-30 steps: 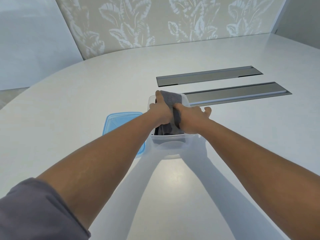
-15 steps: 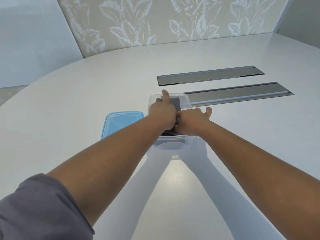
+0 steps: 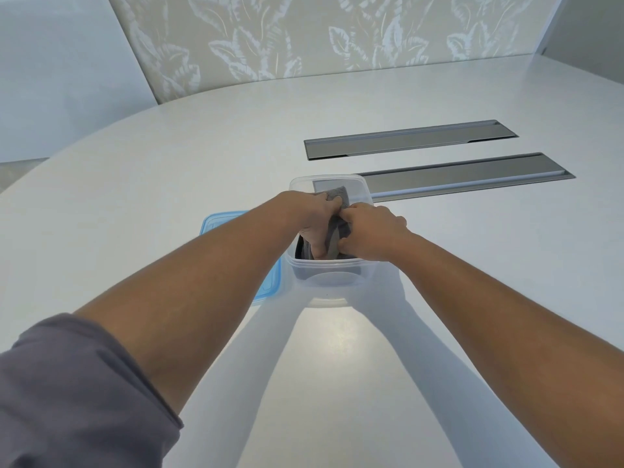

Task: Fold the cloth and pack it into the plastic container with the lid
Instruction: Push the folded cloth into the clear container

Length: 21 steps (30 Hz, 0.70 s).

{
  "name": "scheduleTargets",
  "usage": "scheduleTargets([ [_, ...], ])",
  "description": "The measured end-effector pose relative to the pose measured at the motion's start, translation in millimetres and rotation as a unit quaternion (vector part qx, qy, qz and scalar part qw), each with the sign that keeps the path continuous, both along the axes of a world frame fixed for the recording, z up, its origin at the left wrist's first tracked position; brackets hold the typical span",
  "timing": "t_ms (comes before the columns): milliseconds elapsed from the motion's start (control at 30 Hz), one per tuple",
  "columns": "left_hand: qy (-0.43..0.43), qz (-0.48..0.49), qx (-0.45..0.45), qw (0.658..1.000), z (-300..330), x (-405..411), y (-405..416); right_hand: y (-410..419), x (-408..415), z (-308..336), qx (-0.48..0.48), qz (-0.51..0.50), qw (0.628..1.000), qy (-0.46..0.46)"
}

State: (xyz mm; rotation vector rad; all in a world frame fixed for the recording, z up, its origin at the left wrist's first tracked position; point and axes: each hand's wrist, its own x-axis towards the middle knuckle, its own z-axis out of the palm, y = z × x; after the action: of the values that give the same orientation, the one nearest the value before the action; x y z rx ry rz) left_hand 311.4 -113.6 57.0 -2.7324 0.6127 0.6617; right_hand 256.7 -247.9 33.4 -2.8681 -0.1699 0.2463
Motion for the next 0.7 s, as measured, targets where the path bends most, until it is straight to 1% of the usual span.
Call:
scheduleTargets([
  [200, 0.025, 0.0, -0.014, 1.0, -6, 1, -5, -3, 3, -5, 0.04, 0.028, 0.999, -0.019],
  [333, 0.032, -0.004, -0.014, 0.999, -9, 0, -7, -6, 5, -9, 0.073, 0.019, 0.997, -0.019],
  [467, 0.016, -0.001, -0.018, 1.0, -11, 0, -7, -8, 3, -11, 0.168, -0.002, 0.986, -0.009],
  [533, -0.003, -0.002, -0.027, 1.0, -14, -2, -4, -9, 1, -13, 0.213, -0.018, 0.976, -0.024],
  [633, -0.037, -0.018, -0.034, 0.999, -16, -2, 3, -11, 1, -18, 0.276, -0.056, 0.958, -0.055],
  [700, -0.043, -0.034, -0.036, 0.998, -15, -2, 7, -12, 1, -21, 0.325, -0.087, 0.94, -0.052],
])
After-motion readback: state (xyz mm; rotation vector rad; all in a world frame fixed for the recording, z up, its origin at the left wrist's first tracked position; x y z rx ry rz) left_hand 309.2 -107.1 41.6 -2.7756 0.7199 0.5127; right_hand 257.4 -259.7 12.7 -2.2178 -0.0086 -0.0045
